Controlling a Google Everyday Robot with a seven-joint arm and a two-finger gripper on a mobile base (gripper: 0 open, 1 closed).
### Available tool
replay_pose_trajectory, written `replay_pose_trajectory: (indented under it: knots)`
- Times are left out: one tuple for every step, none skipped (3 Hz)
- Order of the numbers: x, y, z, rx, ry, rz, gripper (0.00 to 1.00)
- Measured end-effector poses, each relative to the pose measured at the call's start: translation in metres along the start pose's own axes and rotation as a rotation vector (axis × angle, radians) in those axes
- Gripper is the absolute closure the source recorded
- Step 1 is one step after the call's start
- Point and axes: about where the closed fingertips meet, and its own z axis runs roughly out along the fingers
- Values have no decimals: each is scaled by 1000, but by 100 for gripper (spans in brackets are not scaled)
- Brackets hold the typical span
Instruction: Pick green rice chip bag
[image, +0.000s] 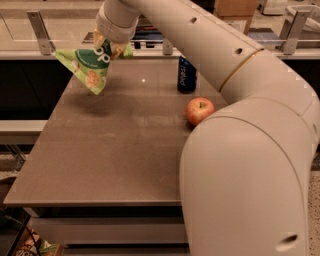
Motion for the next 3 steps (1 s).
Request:
replay_pose_trajectory:
  knots:
    - [4, -8, -17, 26, 31, -21, 100]
    - [3, -17, -38, 42, 82, -40, 100]
    - [1, -25, -56, 55, 130, -63, 100]
